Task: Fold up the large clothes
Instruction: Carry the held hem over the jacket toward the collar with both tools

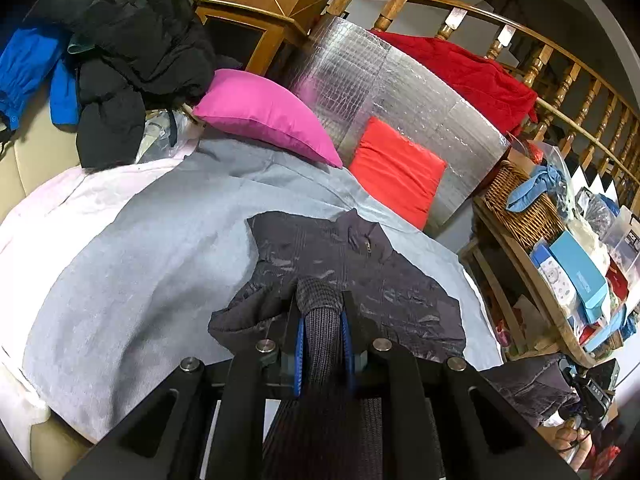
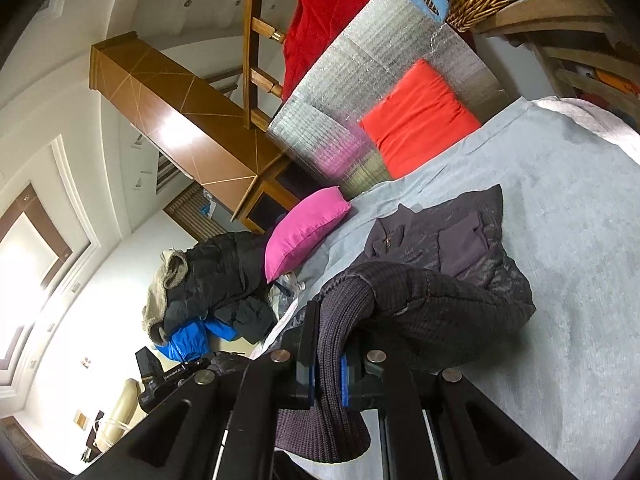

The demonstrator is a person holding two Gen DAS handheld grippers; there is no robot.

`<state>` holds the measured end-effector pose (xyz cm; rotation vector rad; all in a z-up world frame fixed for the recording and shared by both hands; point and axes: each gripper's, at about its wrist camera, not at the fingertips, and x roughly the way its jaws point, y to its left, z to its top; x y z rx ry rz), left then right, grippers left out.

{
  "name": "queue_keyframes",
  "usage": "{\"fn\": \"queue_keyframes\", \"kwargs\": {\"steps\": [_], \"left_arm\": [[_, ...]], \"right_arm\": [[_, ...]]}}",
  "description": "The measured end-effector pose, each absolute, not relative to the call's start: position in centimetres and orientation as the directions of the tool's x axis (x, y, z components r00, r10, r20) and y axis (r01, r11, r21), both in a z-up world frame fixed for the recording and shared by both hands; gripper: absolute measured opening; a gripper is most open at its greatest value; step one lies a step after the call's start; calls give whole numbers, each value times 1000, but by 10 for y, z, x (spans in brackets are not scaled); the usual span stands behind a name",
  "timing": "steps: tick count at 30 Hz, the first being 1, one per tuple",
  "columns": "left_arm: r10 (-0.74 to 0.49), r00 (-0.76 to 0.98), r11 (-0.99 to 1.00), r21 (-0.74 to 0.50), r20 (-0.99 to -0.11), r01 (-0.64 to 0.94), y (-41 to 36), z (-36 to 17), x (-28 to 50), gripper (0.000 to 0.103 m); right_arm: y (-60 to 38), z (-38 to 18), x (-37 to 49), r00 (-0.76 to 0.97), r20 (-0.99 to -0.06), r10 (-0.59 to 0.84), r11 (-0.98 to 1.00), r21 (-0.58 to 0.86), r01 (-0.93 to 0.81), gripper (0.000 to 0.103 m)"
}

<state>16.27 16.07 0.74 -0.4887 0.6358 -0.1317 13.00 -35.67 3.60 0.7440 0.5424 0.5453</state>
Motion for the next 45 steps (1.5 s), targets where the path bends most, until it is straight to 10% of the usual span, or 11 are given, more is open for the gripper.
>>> {"fn": "queue_keyframes", "kwargs": {"steps": [45], "left_arm": [[-215, 843, 862, -501, -493, -73, 158, 34, 245, 16]], "right_arm": [[-351, 76, 214, 824, -226, 519, 659, 720, -218, 8]]}}
